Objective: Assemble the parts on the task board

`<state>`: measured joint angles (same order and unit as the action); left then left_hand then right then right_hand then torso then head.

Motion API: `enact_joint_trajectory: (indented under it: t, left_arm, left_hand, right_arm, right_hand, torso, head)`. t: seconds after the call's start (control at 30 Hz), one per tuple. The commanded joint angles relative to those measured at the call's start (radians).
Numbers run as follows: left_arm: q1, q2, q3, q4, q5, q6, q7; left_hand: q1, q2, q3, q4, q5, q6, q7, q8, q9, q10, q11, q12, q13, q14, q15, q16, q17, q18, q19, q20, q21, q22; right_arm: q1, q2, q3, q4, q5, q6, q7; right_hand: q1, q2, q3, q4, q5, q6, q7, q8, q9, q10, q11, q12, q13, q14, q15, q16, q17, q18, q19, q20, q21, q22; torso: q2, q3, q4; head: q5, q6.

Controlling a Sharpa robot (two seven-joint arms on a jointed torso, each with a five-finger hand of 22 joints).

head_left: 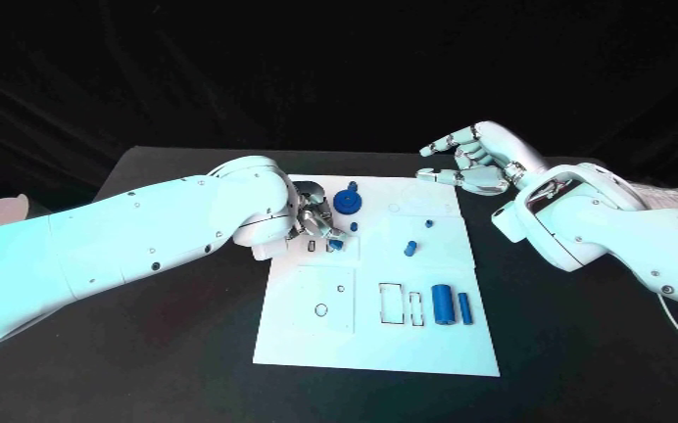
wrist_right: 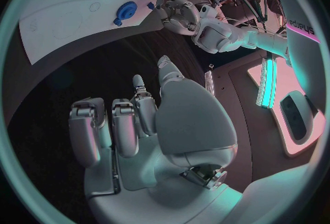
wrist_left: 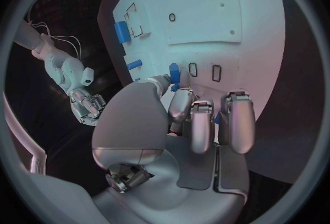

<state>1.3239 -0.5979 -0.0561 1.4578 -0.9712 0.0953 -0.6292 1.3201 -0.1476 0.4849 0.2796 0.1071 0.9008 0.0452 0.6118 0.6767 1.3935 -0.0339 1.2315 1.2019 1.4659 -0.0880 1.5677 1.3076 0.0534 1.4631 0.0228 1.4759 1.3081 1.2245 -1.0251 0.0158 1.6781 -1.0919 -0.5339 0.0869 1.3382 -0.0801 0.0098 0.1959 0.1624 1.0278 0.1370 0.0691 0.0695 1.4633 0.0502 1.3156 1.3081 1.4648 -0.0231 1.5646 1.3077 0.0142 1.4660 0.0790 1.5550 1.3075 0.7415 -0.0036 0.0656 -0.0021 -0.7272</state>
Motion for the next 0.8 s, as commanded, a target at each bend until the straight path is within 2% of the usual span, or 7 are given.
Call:
enact_joint_trajectory:
  t: [0.03,0.13,0.23,0.47,0.6,0.8]
  left_arm:
    - [-0.009,-0.015,0.000,0.025,-0.045,-0.119,0.059]
    - [-0.017,-0.027,-0.001,0.041,-0.076,-0.161,0.069]
    - [-0.029,-0.040,-0.002,0.056,-0.118,-0.214,0.075]
    - [-0.069,-0.064,-0.004,0.088,-0.211,-0.308,0.067]
    - [-0.081,-0.072,-0.004,0.099,-0.235,-0.314,0.053]
    - [-0.089,-0.078,-0.004,0.105,-0.249,-0.284,0.029]
  left_hand:
    - [-0.001,-0.010,0.177,-0.168,-0.004,0.004,-0.002,0.006,0.000,0.005,0.004,0.009,0.003,0.105,0.005,0.003,0.263,-0.014,0.021,0.004,0.006,0.083]
    - [-0.001,-0.013,0.180,-0.170,-0.004,0.006,-0.002,0.006,0.000,0.007,0.004,0.011,0.005,0.105,0.005,0.003,0.263,-0.014,0.024,0.004,0.008,0.087]
    - [-0.003,-0.023,0.192,-0.176,-0.003,0.011,-0.002,0.005,0.000,0.012,0.003,0.016,0.010,0.105,0.004,0.003,0.263,-0.017,0.029,0.003,0.014,0.099]
    - [-0.009,-0.035,0.213,-0.180,-0.001,0.023,-0.004,0.003,0.000,0.023,0.002,0.028,0.023,0.105,0.003,0.003,0.263,-0.020,0.037,0.002,0.022,0.113]
    - [-0.011,-0.039,0.220,-0.181,-0.001,0.025,-0.004,0.003,0.000,0.025,0.001,0.030,0.025,0.105,0.002,0.003,0.263,-0.021,0.039,0.002,0.024,0.118]
    - [-0.012,-0.041,0.223,-0.182,-0.001,0.027,-0.004,0.002,0.000,0.025,0.001,0.030,0.025,0.105,0.002,0.003,0.263,-0.021,0.040,0.002,0.024,0.119]
  right_arm:
    - [-0.001,-0.001,0.000,0.000,0.004,0.008,0.013]
    - [-0.001,-0.003,0.000,0.001,0.005,0.007,0.013]
    - [-0.001,-0.006,0.000,0.002,0.005,0.007,0.013]
    - [-0.001,-0.011,0.000,0.003,0.006,0.007,0.014]
    - [-0.001,-0.013,0.000,0.004,0.007,0.007,0.014]
    - [-0.001,-0.014,0.000,0.003,0.008,0.008,0.015]
  right_hand:
    - [-0.001,0.013,-0.006,0.000,0.004,0.008,-0.003,0.004,0.002,-0.001,-0.001,-0.007,0.125,0.106,0.002,0.005,0.261,-0.005,0.085,0.006,-0.005,0.226]
    - [-0.002,0.013,-0.006,0.001,0.005,0.008,-0.003,0.004,0.002,-0.001,-0.001,-0.006,0.125,0.106,0.002,0.005,0.261,-0.005,0.085,0.005,-0.005,0.226]
    - [-0.002,0.013,-0.006,0.001,0.005,0.008,-0.003,0.004,0.002,-0.001,-0.001,-0.006,0.125,0.106,0.002,0.005,0.261,-0.005,0.085,0.005,-0.005,0.226]
    - [-0.003,0.014,-0.007,0.002,0.005,0.008,-0.003,0.004,0.002,-0.001,-0.001,-0.007,0.124,0.105,0.002,0.005,0.261,-0.005,0.085,0.005,-0.006,0.226]
    - [-0.003,0.014,-0.007,0.002,0.005,0.008,-0.003,0.004,0.002,-0.001,-0.001,-0.007,0.124,0.105,0.002,0.005,0.261,-0.005,0.085,0.005,-0.006,0.226]
    - [-0.004,0.014,-0.008,0.003,0.005,0.008,-0.003,0.004,0.002,-0.001,-0.001,-0.007,0.125,0.105,0.002,0.005,0.261,-0.005,0.085,0.005,-0.005,0.226]
  torso:
    - [-0.002,0.0005,0.0023]
    - [-0.001,0.0003,0.0022]
    - [-0.003,0.0027,0.0058]
    - [-0.004,0.0039,0.0082]
    - [-0.003,0.0042,0.0075]
    - [-0.003,0.0039,0.0075]
  head:
    - [-0.001,0.000]
    - [0.000,0.001]
    - [0.000,0.000]
    - [-0.001,-0.001]
    - [0.000,0.000]
    - [0.000,-0.004]
